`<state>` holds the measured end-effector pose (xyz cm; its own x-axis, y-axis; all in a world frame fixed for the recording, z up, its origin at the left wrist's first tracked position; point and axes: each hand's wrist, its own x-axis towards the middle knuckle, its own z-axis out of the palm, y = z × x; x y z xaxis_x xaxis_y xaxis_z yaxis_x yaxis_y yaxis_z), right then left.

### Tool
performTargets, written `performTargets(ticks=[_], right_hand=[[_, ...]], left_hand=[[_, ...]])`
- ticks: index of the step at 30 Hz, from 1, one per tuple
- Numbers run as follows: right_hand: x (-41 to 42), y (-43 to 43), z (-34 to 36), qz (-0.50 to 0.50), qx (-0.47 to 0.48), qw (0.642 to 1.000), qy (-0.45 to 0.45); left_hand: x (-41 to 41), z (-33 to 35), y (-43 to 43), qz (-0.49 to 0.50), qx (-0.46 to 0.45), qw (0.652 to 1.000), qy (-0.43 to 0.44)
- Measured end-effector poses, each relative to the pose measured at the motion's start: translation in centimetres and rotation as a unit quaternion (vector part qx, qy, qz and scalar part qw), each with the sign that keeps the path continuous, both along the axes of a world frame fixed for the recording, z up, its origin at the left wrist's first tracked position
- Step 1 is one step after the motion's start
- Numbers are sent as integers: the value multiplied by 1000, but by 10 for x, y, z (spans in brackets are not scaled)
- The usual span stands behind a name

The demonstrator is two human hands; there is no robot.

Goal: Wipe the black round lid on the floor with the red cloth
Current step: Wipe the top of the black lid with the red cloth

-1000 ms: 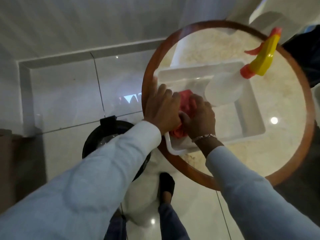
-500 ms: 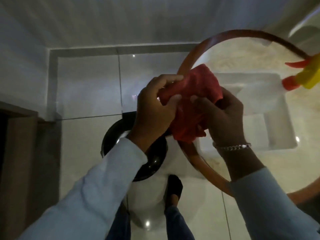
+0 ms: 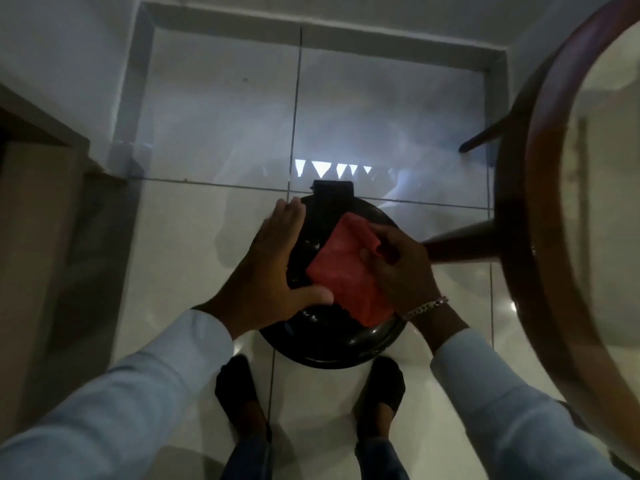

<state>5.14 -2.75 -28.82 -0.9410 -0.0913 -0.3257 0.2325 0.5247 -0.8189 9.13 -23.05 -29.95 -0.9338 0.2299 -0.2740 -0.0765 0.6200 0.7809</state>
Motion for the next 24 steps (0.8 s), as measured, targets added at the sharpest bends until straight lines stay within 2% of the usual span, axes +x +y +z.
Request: performTargets(ticks=[3, 5, 7, 9, 11, 14, 19, 24], right_hand=[[5, 11, -26, 25, 91, 989, 110], [9, 13, -40, 17, 199, 962, 185], [17, 2, -50, 55, 214, 950, 219], [31, -14, -63, 156, 232, 936, 215], [45, -16, -75, 210, 296, 908, 208], [51, -10, -76, 175, 348, 901, 192], [39, -51, -72, 46, 356, 926, 117], [71, -19, -71, 125, 361, 905, 185]], left_hand=[[11, -29, -14, -141, -107, 984, 27], [11, -42, -16, -175, -151, 972, 44], [7, -51, -18, -193, -179, 963, 57], [3, -56, -19, -202, -192, 958, 68], [1, -59, -20, -205, -186, 959, 67], [2, -59, -22, -208, -180, 960, 59], [2, -60, -22, -211, -184, 958, 60], [1, -59, -22, -204, -174, 962, 44]])
